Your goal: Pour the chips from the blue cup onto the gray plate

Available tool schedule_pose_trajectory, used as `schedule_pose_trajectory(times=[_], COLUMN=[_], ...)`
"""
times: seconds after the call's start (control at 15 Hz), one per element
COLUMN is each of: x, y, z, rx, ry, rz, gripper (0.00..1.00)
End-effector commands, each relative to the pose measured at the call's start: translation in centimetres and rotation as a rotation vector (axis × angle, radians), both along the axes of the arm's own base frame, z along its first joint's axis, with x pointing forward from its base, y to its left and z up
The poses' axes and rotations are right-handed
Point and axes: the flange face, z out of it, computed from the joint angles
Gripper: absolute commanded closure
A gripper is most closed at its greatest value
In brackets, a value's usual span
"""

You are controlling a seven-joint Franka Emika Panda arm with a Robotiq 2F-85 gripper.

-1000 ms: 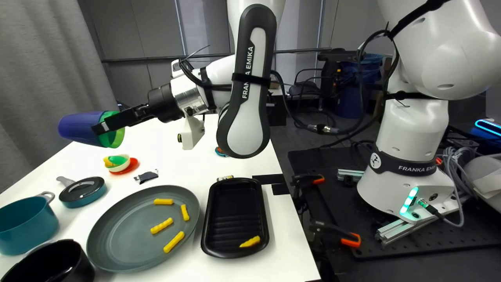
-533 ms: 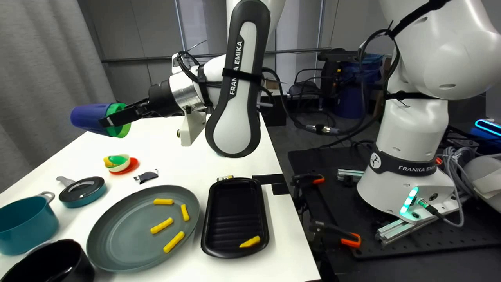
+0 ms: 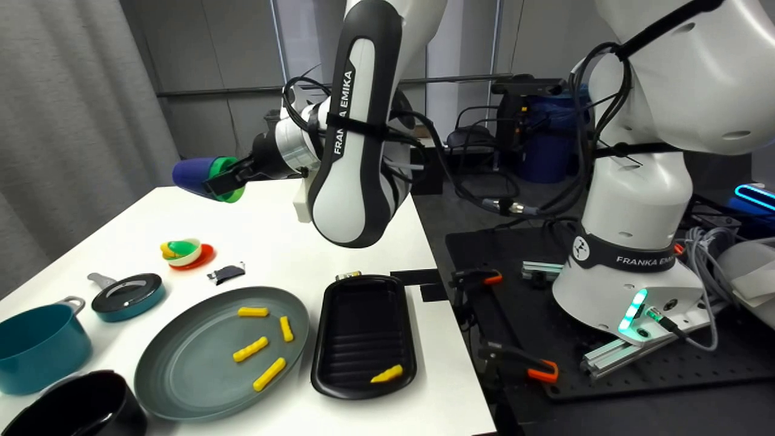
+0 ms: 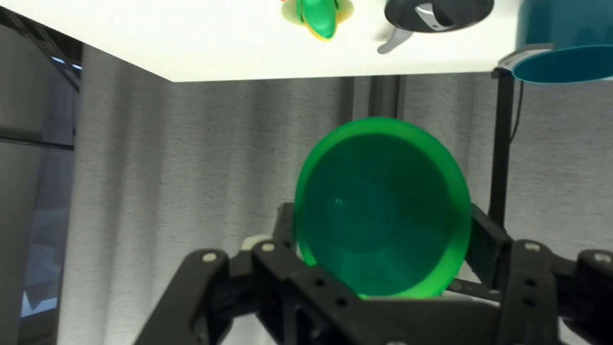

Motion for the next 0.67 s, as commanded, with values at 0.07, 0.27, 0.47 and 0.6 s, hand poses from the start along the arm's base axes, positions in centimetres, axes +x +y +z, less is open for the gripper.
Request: schedule_pose_trajectory(times=[0.07,0.27,0.47,0.6], x=[-1.6,-1.8,-1.9,-2.1], y=[-0.1,0.0,-0.2,-0.4], z=[0.2,0.0,0.6,1.1], rx=[0.028,0.118,0.199,0.249], ry=[0.173,0.312,0.405,0.442], rz=[-0.081,-0.109,-0.134,-0.143], gripper=[0.43,0.43,0.43,0.43])
